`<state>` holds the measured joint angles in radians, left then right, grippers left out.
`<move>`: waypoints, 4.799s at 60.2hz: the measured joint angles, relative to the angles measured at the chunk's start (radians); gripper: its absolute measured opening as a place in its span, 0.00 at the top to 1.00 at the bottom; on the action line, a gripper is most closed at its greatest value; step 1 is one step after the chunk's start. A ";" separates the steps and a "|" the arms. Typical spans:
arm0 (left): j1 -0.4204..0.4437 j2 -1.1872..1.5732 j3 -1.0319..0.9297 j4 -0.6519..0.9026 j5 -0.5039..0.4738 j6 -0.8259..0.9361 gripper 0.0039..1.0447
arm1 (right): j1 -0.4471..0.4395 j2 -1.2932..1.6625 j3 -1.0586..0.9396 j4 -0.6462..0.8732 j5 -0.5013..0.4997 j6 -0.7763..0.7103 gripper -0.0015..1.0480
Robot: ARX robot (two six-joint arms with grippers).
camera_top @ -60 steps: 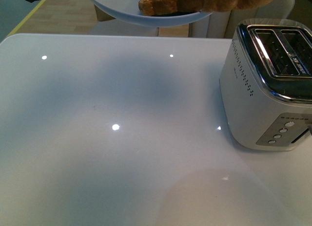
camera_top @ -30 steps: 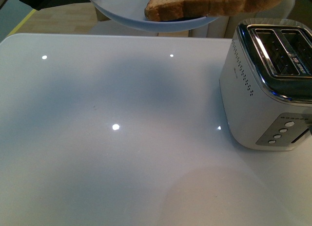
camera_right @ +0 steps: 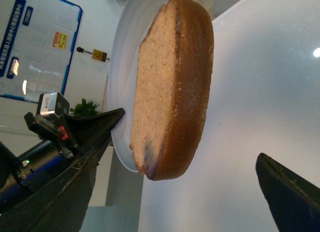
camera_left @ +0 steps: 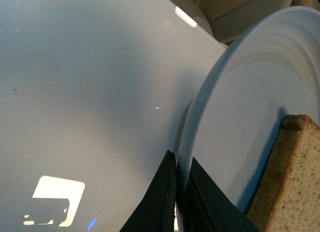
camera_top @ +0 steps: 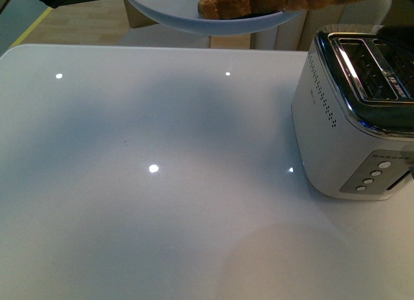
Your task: Left arm holds plate, right arm toasts bread
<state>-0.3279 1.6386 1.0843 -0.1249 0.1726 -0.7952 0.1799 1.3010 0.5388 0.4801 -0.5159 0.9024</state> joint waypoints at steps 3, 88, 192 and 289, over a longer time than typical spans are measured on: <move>-0.002 0.000 0.000 -0.002 0.001 0.000 0.98 | 0.003 0.017 0.006 0.005 0.003 0.002 0.28; -0.011 -0.002 -0.002 0.002 0.011 -0.024 0.98 | -0.194 0.054 0.436 -0.498 0.364 -0.932 0.97; -0.015 -0.010 -0.019 0.016 0.025 -0.045 0.98 | -0.088 0.294 0.407 -0.581 0.471 -1.077 0.81; -0.011 -0.020 -0.021 0.013 -0.002 -0.009 0.98 | -0.184 -0.511 -0.441 0.201 0.516 -0.898 0.98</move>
<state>-0.3386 1.6188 1.0630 -0.1116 0.1703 -0.8040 -0.0044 0.7902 0.0982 0.6811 -0.0002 0.0040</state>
